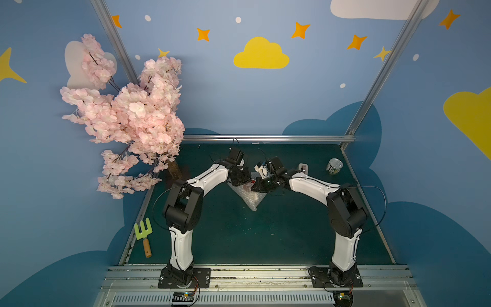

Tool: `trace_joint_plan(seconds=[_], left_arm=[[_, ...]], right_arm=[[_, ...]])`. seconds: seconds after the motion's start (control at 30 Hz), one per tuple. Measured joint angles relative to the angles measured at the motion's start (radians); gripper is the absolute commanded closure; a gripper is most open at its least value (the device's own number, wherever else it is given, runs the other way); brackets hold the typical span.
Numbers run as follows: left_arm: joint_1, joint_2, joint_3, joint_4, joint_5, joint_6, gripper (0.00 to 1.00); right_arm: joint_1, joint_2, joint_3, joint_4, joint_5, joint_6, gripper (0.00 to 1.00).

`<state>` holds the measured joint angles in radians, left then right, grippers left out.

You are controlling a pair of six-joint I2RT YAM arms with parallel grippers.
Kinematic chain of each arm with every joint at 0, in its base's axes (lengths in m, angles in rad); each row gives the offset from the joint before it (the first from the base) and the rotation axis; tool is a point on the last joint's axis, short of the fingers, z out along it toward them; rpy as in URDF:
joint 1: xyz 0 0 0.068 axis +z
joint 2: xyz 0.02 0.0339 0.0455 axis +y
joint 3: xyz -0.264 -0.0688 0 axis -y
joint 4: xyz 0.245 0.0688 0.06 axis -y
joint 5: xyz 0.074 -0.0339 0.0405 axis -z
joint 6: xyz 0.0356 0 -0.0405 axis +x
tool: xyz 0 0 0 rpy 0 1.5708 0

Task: Wrap mugs in bubble wrap
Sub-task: Wrap the mug in bubble wrap.

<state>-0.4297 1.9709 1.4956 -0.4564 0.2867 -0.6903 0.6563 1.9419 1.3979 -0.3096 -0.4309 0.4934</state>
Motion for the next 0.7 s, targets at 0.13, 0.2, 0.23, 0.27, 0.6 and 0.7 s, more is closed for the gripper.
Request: trace_joint_plan(seconds=[0.13, 0.2, 0.23, 0.27, 0.6, 0.7], left_arm=[[0.008, -0.045, -0.047, 0.026, 0.019, -0.022, 0.41], [0.019, -0.095, -0.085, 0.036, 0.023, -0.032, 0.31], [0.029, -0.129, -0.106, 0.042, 0.021, -0.037, 0.26], [0.042, -0.167, -0.125, 0.045, 0.016, -0.042, 0.24], [0.201, -0.399, -0.237, 0.045, -0.101, -0.042, 0.24], [0.247, -0.367, -0.303, 0.042, -0.124, -0.044, 0.22]], right_arm=[[0.001, 0.032, 0.054, -0.046, 0.013, 0.005, 1.00], [0.003, 0.044, 0.076, -0.072, 0.020, 0.008, 1.00], [0.003, 0.054, 0.096, -0.095, 0.024, 0.009, 1.00], [0.003, 0.068, 0.122, -0.120, 0.031, 0.009, 1.00], [0.017, 0.190, 0.335, -0.360, 0.097, -0.021, 1.00], [0.024, 0.232, 0.396, -0.410, 0.111, -0.033, 1.00]])
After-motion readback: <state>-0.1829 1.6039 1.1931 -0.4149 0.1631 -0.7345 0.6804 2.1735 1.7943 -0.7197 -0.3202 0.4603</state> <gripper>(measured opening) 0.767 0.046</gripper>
